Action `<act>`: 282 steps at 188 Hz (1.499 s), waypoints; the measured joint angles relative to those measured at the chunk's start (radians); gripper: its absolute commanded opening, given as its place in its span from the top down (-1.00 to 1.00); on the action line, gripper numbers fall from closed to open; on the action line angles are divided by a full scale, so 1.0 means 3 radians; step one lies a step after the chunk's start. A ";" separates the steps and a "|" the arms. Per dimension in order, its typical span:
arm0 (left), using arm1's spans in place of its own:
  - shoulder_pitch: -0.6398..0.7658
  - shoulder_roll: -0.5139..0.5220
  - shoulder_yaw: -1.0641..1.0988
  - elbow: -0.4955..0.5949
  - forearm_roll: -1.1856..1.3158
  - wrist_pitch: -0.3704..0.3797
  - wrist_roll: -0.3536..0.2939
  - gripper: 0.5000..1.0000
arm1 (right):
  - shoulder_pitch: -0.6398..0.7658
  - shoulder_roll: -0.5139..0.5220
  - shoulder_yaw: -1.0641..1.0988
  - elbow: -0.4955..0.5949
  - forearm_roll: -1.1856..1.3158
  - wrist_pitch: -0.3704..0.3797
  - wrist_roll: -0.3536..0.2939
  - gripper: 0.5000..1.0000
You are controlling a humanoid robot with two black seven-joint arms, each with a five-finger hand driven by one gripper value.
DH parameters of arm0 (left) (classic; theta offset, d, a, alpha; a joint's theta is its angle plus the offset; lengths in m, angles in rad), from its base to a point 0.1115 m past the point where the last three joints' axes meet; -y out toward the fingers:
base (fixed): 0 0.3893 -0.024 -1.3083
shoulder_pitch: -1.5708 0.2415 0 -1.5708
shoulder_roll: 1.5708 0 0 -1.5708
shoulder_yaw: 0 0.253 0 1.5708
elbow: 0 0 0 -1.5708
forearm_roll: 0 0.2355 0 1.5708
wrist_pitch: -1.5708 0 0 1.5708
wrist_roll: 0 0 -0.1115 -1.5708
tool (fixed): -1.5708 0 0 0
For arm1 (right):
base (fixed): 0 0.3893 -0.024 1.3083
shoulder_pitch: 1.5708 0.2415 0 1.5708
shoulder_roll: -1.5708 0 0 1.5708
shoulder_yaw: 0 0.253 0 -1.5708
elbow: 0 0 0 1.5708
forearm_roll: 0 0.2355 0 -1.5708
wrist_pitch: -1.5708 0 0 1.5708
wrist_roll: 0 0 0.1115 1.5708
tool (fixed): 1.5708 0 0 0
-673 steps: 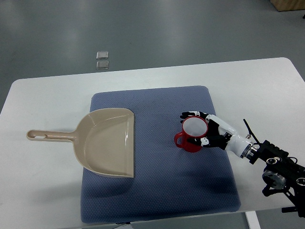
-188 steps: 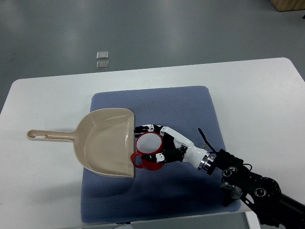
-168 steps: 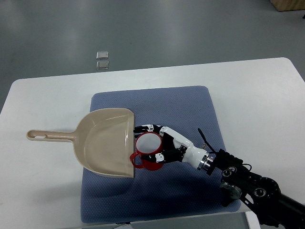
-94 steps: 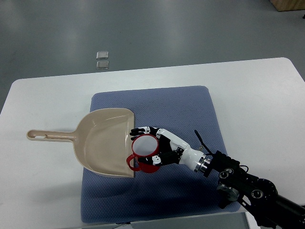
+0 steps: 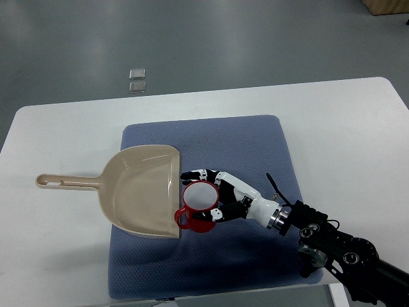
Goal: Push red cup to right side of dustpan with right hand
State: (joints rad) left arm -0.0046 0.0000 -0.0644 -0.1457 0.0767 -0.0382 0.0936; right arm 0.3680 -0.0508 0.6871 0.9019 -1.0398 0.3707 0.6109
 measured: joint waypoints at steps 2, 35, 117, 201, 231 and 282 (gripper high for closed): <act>0.0000 0.0000 0.0000 0.0000 0.0000 0.0000 0.0000 -1.00 | 0.0000 -0.0004 0.0000 0.0001 0.0000 0.0000 0.0000 -0.59; 0.0000 0.0000 0.0000 0.0000 0.0000 0.0000 0.0000 -1.00 | -0.0006 -0.0087 0.0001 0.0048 0.0000 0.0006 0.0000 -0.59; 0.0000 0.0000 0.0000 0.0000 0.0000 0.0000 0.0000 -1.00 | -0.0061 -0.0226 -0.0001 0.0286 0.0000 -0.0009 0.0000 -0.59; 0.0000 0.0000 0.0000 0.0000 0.0000 0.0000 0.0000 -1.00 | -0.0179 -0.0416 0.0000 0.0460 -0.0006 -0.0031 0.0000 -0.58; 0.0000 0.0000 0.0000 0.0000 0.0000 0.0000 0.0000 -1.00 | -0.0183 -0.0507 0.0043 0.0481 -0.0006 -0.0034 0.0000 -0.58; 0.0000 0.0000 0.0000 0.0000 0.0000 0.0000 0.0000 -1.00 | -0.0174 -0.0703 0.0245 0.0496 0.0046 -0.0011 0.0000 -0.59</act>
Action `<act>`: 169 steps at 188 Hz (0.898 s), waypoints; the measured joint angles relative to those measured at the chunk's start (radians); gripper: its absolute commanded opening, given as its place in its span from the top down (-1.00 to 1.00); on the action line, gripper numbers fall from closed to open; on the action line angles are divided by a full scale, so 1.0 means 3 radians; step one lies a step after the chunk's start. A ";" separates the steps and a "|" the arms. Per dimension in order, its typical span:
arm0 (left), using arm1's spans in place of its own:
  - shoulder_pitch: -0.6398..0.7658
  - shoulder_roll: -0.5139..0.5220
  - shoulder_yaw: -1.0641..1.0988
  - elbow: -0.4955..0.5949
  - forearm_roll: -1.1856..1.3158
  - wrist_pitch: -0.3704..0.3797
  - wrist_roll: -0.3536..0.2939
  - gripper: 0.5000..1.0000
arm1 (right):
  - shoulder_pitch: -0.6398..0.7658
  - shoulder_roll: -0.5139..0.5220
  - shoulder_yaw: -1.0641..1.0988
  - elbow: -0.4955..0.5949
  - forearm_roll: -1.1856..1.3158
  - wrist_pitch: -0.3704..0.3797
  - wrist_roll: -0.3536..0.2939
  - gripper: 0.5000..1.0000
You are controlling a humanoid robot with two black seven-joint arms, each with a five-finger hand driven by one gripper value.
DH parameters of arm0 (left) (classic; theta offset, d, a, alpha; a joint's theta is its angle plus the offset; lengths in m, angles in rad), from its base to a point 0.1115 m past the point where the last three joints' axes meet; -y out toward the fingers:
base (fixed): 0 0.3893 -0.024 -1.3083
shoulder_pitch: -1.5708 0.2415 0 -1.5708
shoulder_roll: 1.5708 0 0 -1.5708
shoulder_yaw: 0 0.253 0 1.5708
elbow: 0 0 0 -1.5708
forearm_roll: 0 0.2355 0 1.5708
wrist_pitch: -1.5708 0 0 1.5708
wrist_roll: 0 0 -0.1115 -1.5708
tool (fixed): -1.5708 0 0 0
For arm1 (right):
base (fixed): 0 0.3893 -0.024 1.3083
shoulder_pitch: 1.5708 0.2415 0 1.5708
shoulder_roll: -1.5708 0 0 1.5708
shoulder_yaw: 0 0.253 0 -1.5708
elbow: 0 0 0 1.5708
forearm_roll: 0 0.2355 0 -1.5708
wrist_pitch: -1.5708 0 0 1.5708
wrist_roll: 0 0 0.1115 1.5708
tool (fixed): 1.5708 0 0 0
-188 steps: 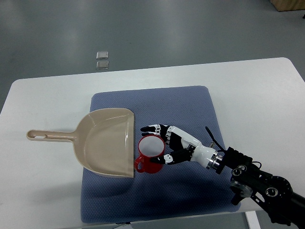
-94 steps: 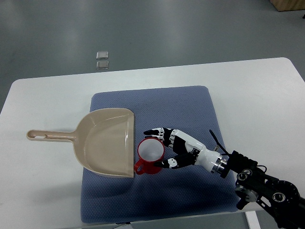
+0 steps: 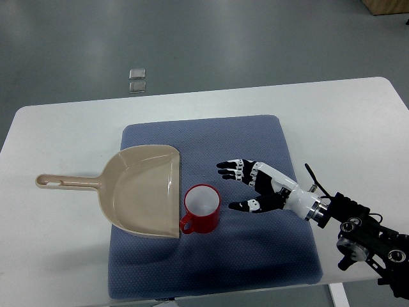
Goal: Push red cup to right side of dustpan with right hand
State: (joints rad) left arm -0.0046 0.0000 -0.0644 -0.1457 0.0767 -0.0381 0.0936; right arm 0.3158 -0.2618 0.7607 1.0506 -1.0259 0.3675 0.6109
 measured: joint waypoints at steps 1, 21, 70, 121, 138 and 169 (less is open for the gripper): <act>0.0000 0.0000 0.0000 0.0000 0.0000 0.0000 0.0000 -1.00 | 0.0000 -0.0001 0.0008 0.0000 0.0001 0.0001 0.0000 -0.59; 0.0000 0.0000 0.0000 0.0000 0.0000 0.0000 0.0000 -1.00 | 0.0007 -0.0034 0.0220 0.0001 0.0012 0.0032 0.0000 -0.59; 0.0000 0.0000 0.0000 0.0000 0.0000 0.0000 0.0000 -1.00 | 0.0061 -0.0053 0.0643 -0.0126 0.0117 0.0058 -0.0186 -0.59; 0.0000 0.0000 0.0000 0.0000 0.0000 0.0001 0.0000 -1.00 | 0.0168 -0.0040 0.0936 -0.0221 0.0431 -0.0177 -0.0601 -0.59; 0.0000 0.0000 0.0000 0.0000 0.0000 0.0001 0.0000 -1.00 | 0.0190 -0.0028 0.1060 -0.0232 0.0554 -0.0324 -0.0787 -0.59; 0.0000 0.0000 0.0000 0.0000 0.0000 0.0001 0.0000 -1.00 | 0.0197 0.0035 0.1330 -0.0235 0.0672 -0.0593 -0.1052 -0.72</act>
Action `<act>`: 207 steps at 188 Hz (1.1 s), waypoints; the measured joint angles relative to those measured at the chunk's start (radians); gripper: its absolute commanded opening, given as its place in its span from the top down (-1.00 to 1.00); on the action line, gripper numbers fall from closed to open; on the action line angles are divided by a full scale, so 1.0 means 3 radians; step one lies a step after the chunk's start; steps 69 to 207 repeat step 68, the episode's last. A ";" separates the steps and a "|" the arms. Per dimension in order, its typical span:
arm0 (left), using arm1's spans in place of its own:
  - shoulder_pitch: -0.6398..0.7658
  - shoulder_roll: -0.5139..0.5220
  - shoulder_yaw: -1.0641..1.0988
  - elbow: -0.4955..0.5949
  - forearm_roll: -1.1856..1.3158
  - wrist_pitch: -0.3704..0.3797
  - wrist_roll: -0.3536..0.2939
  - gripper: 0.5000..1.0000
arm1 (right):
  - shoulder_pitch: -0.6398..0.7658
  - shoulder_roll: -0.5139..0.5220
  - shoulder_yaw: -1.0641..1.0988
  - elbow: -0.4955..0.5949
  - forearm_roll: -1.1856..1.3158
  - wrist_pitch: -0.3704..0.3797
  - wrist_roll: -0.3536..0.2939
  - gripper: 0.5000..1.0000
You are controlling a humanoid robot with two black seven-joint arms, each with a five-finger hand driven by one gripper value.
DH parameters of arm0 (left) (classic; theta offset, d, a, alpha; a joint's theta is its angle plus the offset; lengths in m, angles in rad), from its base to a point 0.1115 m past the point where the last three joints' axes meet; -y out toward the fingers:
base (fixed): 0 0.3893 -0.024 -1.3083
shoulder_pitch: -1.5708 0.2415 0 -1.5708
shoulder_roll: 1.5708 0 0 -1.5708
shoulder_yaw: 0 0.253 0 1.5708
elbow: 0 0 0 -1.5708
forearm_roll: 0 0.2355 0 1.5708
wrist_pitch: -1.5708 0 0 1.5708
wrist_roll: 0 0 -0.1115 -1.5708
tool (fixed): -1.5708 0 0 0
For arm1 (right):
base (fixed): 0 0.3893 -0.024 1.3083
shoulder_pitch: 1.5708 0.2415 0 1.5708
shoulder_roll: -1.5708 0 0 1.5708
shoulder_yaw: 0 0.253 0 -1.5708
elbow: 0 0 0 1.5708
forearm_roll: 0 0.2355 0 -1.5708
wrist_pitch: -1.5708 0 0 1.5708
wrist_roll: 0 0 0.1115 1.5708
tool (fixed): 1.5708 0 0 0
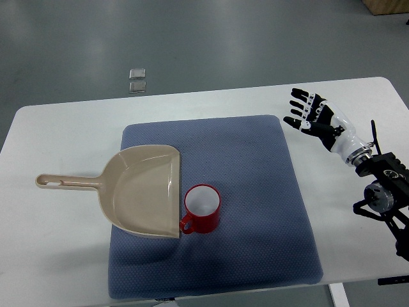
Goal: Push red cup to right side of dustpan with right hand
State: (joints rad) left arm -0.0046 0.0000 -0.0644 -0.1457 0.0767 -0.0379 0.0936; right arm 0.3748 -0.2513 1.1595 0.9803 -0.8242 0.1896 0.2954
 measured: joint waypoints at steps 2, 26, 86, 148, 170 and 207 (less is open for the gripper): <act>0.0000 0.0000 0.0000 0.0000 0.0000 0.0000 0.0000 -1.00 | 0.0000 0.0003 0.0018 0.0000 0.0002 -0.0009 -0.0006 -0.73; 0.0000 0.0000 0.0000 0.0000 0.0000 0.0000 0.0000 -1.00 | -0.0012 0.0085 0.0247 -0.0035 0.0018 -0.0048 -0.0027 -0.73; 0.0000 0.0000 0.0000 0.0000 0.0000 -0.0002 0.0000 -1.00 | -0.0040 0.0179 0.0402 -0.0107 0.0084 -0.0056 -0.0026 -0.73; 0.0000 0.0000 0.0000 0.0000 0.0000 -0.0002 0.0000 -1.00 | -0.0040 0.0179 0.0402 -0.0107 0.0084 -0.0056 -0.0026 -0.73; 0.0000 0.0000 0.0000 0.0000 0.0000 -0.0002 0.0000 -1.00 | -0.0040 0.0179 0.0402 -0.0107 0.0084 -0.0056 -0.0026 -0.73; 0.0000 0.0000 0.0000 0.0000 0.0000 -0.0002 0.0000 -1.00 | -0.0040 0.0179 0.0402 -0.0107 0.0084 -0.0056 -0.0026 -0.73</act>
